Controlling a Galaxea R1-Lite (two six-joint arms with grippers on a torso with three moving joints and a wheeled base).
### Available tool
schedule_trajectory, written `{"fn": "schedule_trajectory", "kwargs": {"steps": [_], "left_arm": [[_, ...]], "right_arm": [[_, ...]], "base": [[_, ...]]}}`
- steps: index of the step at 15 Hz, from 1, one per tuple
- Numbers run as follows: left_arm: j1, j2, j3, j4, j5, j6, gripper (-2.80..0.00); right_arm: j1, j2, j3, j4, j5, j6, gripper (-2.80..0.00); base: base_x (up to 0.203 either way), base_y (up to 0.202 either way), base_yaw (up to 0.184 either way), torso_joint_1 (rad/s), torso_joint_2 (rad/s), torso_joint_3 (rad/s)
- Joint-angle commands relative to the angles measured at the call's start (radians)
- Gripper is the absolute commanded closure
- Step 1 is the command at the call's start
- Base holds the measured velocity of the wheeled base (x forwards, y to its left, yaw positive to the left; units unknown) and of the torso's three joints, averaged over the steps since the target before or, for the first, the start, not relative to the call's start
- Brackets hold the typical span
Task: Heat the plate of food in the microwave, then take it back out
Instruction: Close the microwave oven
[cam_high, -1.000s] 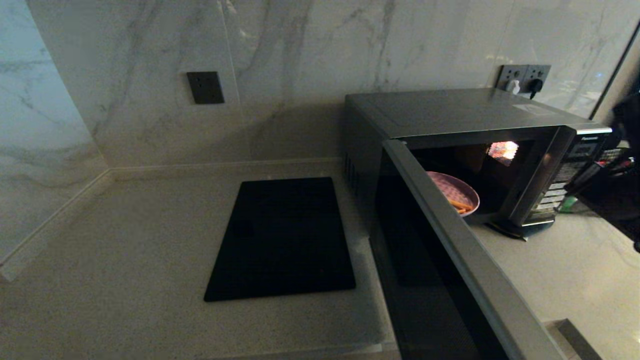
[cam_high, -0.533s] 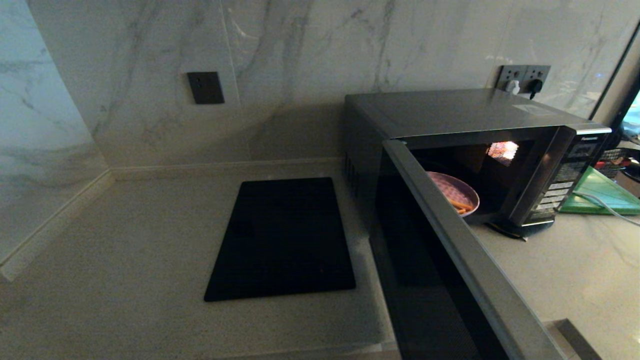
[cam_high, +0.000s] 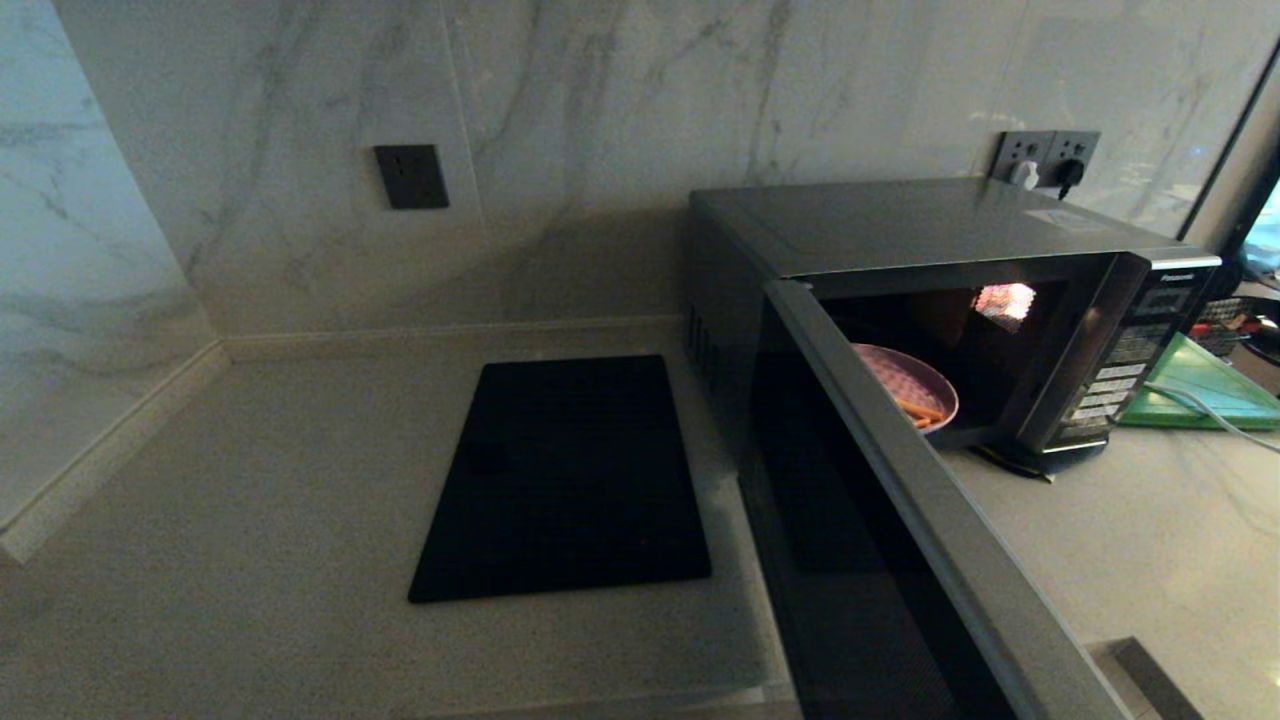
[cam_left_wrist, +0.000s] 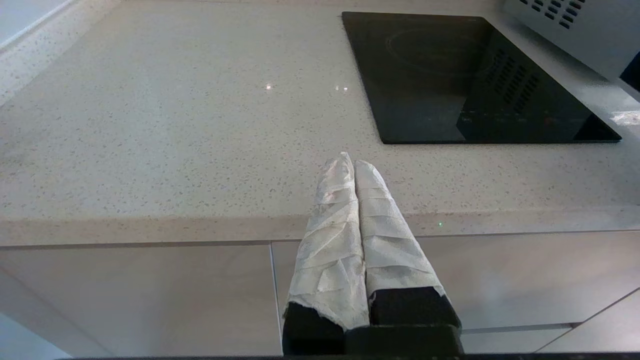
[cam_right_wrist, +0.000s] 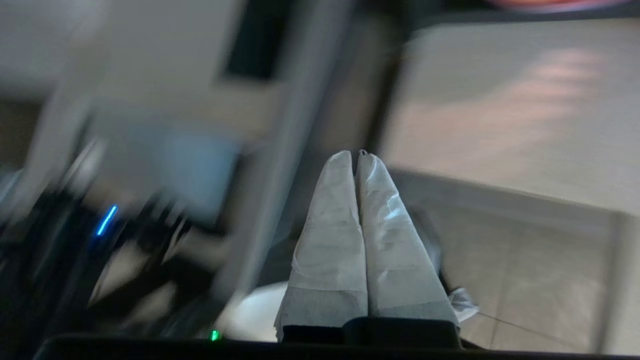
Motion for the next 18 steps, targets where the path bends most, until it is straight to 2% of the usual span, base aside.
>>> {"fn": "schedule_trajectory", "kwargs": {"steps": [1, 12, 15, 18], "left_arm": [[0.0, 0.002, 0.0, 0.0, 0.0, -0.001, 0.0], [0.0, 0.002, 0.0, 0.0, 0.0, -0.001, 0.0], [0.0, 0.002, 0.0, 0.0, 0.0, -0.001, 0.0], [0.0, 0.002, 0.0, 0.0, 0.0, -0.001, 0.0]], "right_arm": [[0.103, 0.056, -0.002, 0.007, 0.062, -0.012, 0.0], [0.414, 0.274, -0.002, 0.002, 0.071, -0.006, 0.0], [0.439, 0.295, -0.002, 0.009, 0.07, -0.001, 0.0], [0.439, 0.32, 0.002, 0.016, 0.067, 0.044, 0.0]], "base": [[0.0, 0.0, 0.0, 0.0, 0.0, 0.0], [0.0, 0.0, 0.0, 0.0, 0.0, 0.0], [0.0, 0.0, 0.0, 0.0, 0.0, 0.0], [0.0, 0.0, 0.0, 0.0, 0.0, 0.0]]}}
